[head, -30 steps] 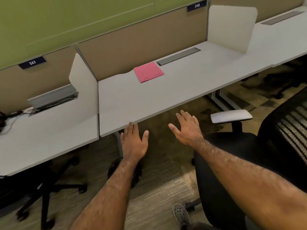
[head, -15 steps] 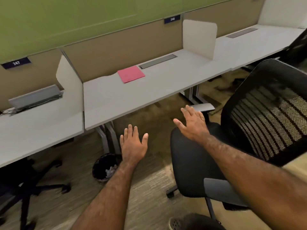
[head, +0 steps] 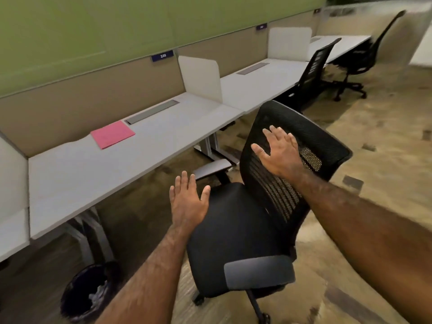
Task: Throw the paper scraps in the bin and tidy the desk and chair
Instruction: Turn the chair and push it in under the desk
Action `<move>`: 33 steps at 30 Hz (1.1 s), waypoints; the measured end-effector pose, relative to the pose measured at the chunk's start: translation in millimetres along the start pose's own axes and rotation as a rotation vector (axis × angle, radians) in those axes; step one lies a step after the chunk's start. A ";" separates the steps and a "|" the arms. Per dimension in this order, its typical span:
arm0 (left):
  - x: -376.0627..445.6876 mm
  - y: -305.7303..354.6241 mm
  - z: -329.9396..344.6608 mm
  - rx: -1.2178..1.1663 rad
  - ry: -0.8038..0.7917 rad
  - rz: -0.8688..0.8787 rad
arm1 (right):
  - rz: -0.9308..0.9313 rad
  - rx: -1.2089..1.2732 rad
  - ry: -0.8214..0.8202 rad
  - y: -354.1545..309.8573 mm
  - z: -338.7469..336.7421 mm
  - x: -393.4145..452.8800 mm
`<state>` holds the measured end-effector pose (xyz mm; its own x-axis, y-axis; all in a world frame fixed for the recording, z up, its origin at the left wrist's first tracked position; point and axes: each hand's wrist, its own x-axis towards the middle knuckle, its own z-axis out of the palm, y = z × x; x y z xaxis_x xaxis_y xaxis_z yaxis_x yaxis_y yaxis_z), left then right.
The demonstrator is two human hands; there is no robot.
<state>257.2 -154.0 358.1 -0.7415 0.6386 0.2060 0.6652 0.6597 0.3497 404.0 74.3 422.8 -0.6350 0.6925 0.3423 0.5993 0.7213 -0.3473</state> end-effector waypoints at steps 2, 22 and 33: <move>9.9 40.6 14.1 -0.020 0.016 0.048 | 0.013 -0.027 0.005 34.4 -13.5 11.0; 48.9 332.3 102.1 -0.174 -0.194 0.392 | 0.026 0.455 -0.452 197.9 -22.3 100.1; 18.4 349.5 103.8 -0.195 -0.002 0.293 | 0.165 0.716 -0.545 194.3 -48.2 63.5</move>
<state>485.1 129.4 389.3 -0.5214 0.7904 0.3216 0.8203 0.3603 0.4441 503.7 259.1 419.1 -0.8193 0.5517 -0.1560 0.3729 0.3061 -0.8759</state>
